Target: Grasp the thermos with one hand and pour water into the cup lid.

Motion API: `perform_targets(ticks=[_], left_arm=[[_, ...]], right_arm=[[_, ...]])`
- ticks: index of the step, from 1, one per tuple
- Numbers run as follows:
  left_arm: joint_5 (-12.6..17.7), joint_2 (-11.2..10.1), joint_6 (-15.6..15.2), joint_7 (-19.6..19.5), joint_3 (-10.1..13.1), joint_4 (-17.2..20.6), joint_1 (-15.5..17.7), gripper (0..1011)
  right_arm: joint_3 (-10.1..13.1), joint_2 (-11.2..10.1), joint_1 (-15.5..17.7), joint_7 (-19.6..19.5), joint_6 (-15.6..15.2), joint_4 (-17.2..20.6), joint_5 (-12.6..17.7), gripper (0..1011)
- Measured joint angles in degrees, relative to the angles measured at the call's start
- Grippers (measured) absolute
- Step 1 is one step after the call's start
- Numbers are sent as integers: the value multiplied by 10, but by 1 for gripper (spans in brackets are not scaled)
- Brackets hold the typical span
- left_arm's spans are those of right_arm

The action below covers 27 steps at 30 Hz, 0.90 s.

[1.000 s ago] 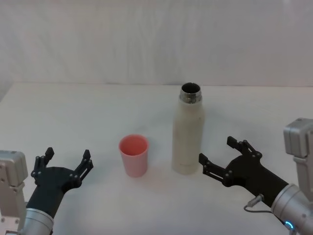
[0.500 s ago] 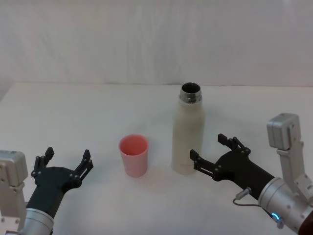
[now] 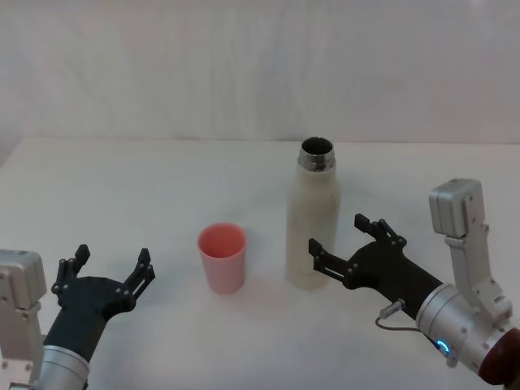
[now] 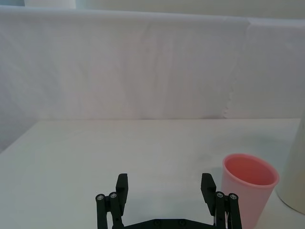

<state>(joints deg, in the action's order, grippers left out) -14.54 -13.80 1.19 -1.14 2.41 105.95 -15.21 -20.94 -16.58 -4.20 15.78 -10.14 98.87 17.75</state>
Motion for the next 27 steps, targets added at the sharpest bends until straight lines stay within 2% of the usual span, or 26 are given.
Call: perform_targets(ticks=[27], left_arm=[[0, 0, 0, 0, 0, 0, 0, 1001]], right_arm=[[-10, 23, -29, -10, 4, -27, -8, 1000]])
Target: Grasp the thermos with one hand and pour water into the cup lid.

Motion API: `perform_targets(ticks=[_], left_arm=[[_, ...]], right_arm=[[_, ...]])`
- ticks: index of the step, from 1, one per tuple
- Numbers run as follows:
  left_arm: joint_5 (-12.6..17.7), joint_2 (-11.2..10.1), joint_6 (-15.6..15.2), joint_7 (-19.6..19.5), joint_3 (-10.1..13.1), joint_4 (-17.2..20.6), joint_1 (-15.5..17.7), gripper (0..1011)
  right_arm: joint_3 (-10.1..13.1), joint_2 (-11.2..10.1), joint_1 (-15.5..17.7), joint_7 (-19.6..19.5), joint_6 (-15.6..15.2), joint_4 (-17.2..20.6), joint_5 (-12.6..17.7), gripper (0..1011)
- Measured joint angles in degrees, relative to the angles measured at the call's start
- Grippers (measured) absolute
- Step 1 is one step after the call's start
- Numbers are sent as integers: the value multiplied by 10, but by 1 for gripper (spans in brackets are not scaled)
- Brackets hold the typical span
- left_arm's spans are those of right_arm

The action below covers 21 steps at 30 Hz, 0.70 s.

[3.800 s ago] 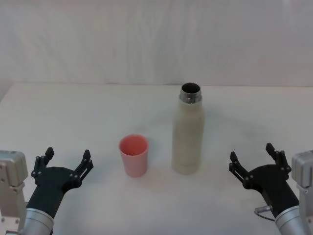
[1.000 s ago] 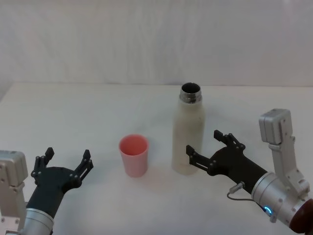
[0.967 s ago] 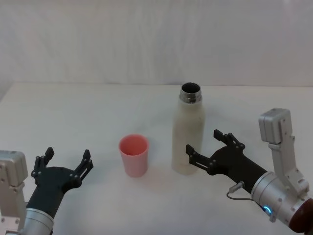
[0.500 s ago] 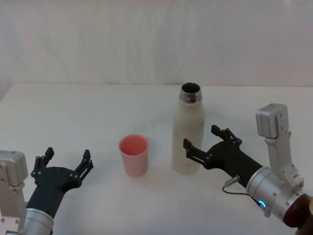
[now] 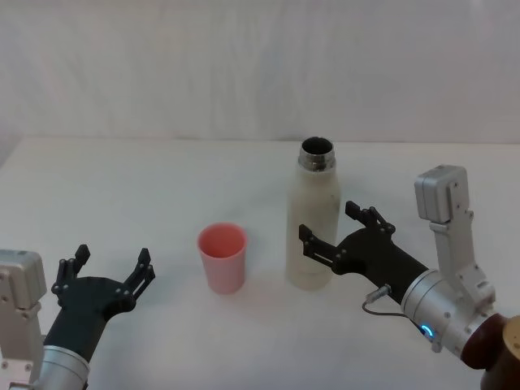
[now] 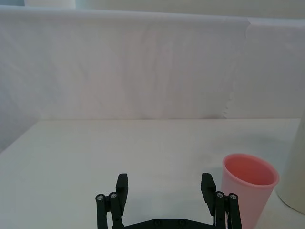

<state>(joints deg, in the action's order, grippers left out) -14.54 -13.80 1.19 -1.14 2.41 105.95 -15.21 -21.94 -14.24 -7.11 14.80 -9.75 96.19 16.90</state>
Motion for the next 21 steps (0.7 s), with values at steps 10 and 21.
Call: perform_targets(ticks=[10, 21], left_arm=[[0, 0, 0, 0, 0, 0, 0, 1001], [0, 0, 0, 0, 0, 0, 0, 1001]], right_arm=[[-8, 4, -9, -5, -2, -9, -22, 1000], [-6, 13, -17, -7, -6, -18, -35, 1000]])
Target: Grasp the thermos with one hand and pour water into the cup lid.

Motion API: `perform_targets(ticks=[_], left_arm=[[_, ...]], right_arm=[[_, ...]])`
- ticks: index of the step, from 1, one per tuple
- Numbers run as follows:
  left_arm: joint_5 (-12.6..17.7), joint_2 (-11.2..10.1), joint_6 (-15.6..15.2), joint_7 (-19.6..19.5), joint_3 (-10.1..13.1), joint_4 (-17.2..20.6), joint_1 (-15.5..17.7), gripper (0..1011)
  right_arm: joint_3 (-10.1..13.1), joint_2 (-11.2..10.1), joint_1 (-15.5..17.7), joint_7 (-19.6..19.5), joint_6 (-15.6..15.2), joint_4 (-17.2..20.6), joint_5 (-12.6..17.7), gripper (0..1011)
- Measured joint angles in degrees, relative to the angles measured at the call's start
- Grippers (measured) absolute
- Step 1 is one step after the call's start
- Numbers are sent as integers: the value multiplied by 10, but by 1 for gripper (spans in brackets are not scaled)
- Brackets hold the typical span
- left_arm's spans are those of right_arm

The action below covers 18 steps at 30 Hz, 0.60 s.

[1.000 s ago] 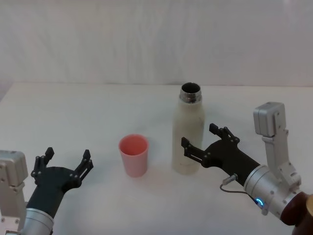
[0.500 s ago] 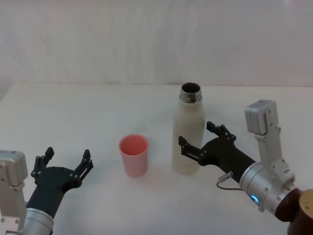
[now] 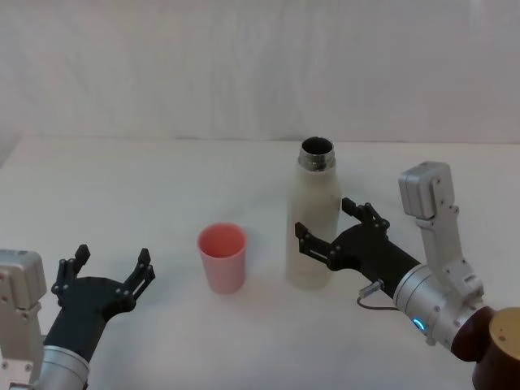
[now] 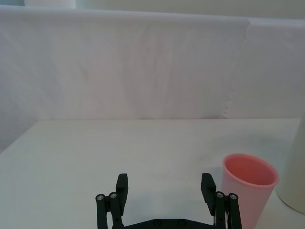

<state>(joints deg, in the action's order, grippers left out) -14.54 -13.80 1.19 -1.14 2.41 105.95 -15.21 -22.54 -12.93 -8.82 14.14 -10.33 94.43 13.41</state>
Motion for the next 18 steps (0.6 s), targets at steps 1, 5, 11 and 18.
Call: perform_targets(ticks=[1, 5, 11, 18], left_arm=[[0, 0, 0, 0, 0, 0, 0, 1001], [0, 0, 0, 0, 0, 0, 0, 1001], [0, 0, 0, 0, 0, 0, 0, 1001], [0, 0, 0, 0, 0, 0, 0, 1001]], right_arm=[[1, 1, 0, 0, 0, -1, 0, 1000], [3, 4, -1, 1, 0, -3, 0, 1000], [4, 8, -3, 2, 0, -7, -1, 1000], [3, 14, -7, 4, 1, -15, -3, 1000]])
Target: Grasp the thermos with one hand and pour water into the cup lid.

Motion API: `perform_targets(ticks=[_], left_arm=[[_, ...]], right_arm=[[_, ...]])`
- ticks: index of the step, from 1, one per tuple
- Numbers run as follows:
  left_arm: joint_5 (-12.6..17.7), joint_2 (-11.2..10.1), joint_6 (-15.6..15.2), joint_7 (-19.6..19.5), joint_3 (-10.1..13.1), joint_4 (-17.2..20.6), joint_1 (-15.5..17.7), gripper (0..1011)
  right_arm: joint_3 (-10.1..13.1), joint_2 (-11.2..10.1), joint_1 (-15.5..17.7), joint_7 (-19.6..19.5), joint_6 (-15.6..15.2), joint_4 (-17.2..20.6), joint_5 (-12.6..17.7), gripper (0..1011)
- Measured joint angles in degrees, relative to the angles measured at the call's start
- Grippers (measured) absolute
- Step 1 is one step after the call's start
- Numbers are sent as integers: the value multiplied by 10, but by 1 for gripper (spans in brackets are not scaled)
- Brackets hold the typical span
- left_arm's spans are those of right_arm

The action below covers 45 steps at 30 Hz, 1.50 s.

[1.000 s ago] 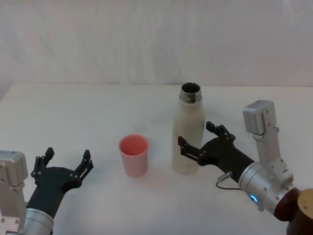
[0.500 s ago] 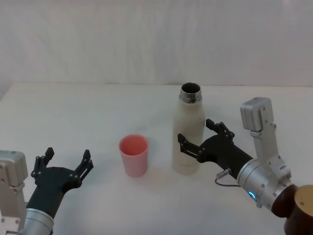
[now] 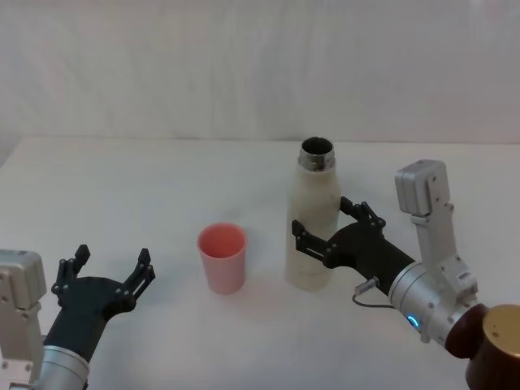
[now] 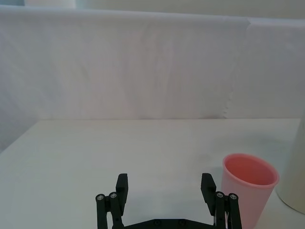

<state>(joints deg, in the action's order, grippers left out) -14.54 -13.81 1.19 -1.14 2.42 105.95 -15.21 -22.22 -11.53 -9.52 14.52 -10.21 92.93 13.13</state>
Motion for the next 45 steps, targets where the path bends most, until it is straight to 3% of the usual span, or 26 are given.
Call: perform_targets(ticks=[41, 45], left_arm=[[0, 0, 0, 0, 0, 0, 0, 1001], [0, 0, 0, 0, 0, 0, 0, 1001]], right_arm=[[0, 23, -22, -3, 7, -32, -15, 1000], [0, 22, -22, -3, 7, -32, -15, 957]])
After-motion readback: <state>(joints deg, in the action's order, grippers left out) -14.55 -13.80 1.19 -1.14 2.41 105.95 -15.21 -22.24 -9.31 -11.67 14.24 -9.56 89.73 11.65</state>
